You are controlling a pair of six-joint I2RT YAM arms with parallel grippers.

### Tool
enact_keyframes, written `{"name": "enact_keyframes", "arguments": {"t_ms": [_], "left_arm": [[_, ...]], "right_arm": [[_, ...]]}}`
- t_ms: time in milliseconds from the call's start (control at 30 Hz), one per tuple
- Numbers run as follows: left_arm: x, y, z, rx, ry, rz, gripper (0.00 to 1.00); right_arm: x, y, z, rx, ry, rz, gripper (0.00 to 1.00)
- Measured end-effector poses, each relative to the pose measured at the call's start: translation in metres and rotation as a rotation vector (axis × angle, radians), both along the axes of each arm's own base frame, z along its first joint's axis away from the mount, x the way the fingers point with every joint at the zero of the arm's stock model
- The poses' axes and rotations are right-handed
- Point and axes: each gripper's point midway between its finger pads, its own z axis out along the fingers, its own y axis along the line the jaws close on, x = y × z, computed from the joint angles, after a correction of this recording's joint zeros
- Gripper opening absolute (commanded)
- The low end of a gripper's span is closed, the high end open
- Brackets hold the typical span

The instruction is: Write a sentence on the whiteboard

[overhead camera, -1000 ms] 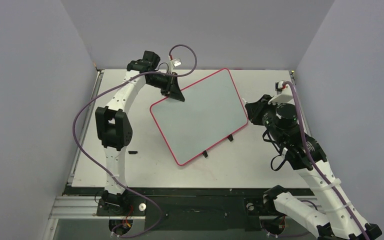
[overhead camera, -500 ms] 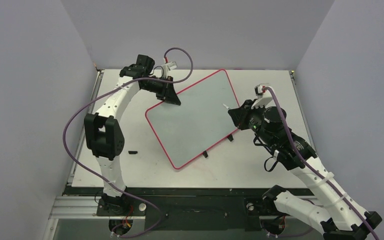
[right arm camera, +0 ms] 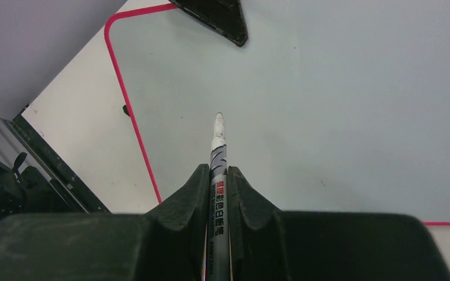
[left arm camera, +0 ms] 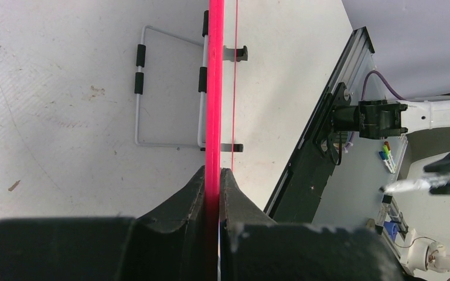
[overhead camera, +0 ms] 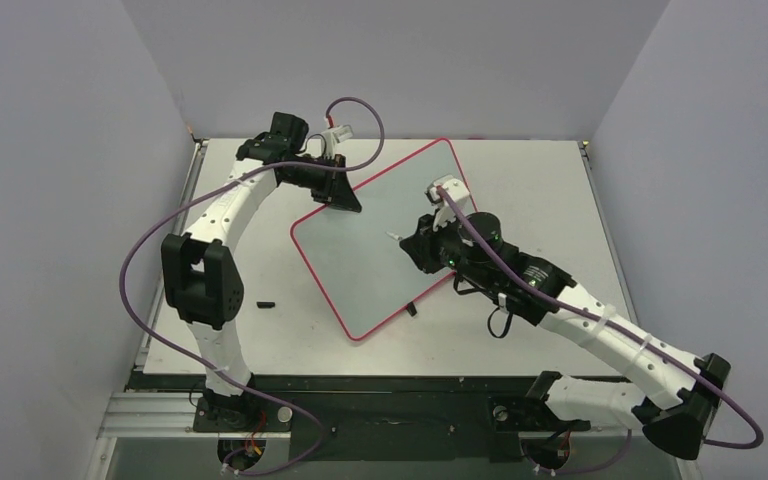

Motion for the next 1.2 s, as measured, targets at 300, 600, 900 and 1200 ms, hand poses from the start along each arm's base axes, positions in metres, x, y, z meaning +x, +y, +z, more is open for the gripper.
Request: {"name": "enact_keyframes", "arguments": {"t_ms": [300,600,900,1200], "left_arm": [[-0.006,-0.006,0.006,0.016,-0.032,0.004,0.00],[-0.012,-0.007,0.011,0.024,-0.058,0.024,0.00],[-0.015,-0.009,0.013,0.033,-0.076,0.037,0.00],[-0.017,-0.010,0.016,0.039,-0.092,0.040,0.00]], "right_arm": [[-0.006,0.066,-0.002,-0.014,0.012,0.118,0.00],[-0.009,0.108,-0.002,0.007,0.032,0.164,0.00],[-0.003,0.115,-0.017,-0.008,0.067,0.141,0.00],[0.003,0.121,-0.031,-0.025,0.093,0.121,0.00]]}}
